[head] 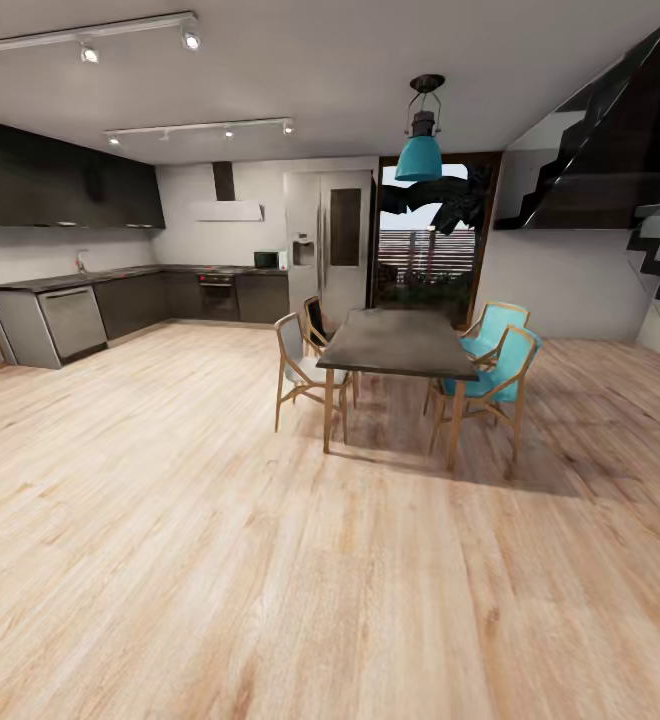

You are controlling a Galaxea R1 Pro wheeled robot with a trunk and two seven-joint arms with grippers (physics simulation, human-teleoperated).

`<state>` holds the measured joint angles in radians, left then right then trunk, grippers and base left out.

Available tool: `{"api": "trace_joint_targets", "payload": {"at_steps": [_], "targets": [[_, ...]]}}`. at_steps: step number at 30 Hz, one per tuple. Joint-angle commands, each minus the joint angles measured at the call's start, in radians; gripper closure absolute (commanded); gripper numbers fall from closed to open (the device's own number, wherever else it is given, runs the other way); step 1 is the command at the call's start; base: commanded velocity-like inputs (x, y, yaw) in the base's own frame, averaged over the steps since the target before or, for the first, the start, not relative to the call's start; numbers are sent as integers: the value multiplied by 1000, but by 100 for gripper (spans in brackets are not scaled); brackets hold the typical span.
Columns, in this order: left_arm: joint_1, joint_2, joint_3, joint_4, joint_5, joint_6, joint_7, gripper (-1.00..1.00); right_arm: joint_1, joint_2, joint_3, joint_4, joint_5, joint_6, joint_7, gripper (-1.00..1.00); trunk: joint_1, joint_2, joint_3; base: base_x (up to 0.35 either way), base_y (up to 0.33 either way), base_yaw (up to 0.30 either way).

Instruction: Place each of the two pumpkins and all three candles from the living room inside a cabinet in the living room (use any cabinet), then make sure every cabinet is closed, and position the cauldron so it is next to a table in the living room.

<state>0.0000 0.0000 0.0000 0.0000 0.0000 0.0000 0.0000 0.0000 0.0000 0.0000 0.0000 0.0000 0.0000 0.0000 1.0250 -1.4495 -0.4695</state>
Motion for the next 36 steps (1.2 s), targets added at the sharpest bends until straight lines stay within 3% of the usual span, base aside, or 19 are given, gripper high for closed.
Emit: {"api": "trace_joint_targets", "payload": {"at_steps": [1,4,36], "targets": [[0,0,0,0,0,0,0,-100,0,0,0,0,0,0,0,-100,0,0,-1,0,0,0],[-5,13,5,-15,8,-15,-5,-100,-4,-8,-3,-6,-2,8,3,-100,0,0,-1,0,0,0],[-5,10,17,-20,12,-46,-4,-100,-7,-9,-1,-34,-2,6,-2,-100,0,0,-1,0,0,0]]}}
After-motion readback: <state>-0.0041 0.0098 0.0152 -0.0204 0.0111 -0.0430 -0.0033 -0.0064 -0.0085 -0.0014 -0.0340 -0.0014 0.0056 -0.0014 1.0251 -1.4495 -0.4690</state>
